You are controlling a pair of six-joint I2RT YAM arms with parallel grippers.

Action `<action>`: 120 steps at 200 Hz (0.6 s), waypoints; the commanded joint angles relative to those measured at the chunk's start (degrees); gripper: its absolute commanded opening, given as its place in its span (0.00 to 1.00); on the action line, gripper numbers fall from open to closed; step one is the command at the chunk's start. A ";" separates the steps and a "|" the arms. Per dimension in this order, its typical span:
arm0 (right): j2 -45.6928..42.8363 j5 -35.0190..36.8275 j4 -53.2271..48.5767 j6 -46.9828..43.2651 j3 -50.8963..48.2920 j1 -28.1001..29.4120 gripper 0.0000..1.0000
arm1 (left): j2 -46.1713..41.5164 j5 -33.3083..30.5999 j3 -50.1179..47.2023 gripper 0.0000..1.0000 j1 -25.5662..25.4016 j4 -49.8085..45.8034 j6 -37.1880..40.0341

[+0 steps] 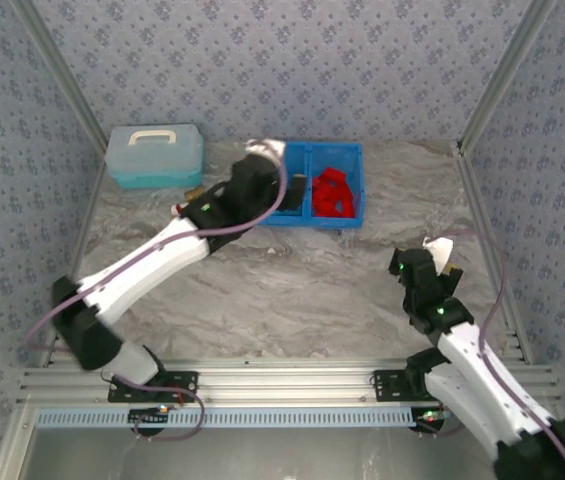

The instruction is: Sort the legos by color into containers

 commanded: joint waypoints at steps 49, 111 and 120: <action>38.78 -10.75 39.95 -16.77 5.63 -13.04 1.00 | -25.72 -16.94 -46.22 0.99 14.24 18.05 9.04; 43.82 -29.39 62.85 -20.96 -3.46 -18.27 1.00 | -29.19 -0.20 -63.17 0.99 34.94 40.03 10.52; 45.78 -27.96 68.76 -22.75 -4.31 -17.14 1.00 | -26.77 3.14 -64.94 0.99 37.62 45.01 10.33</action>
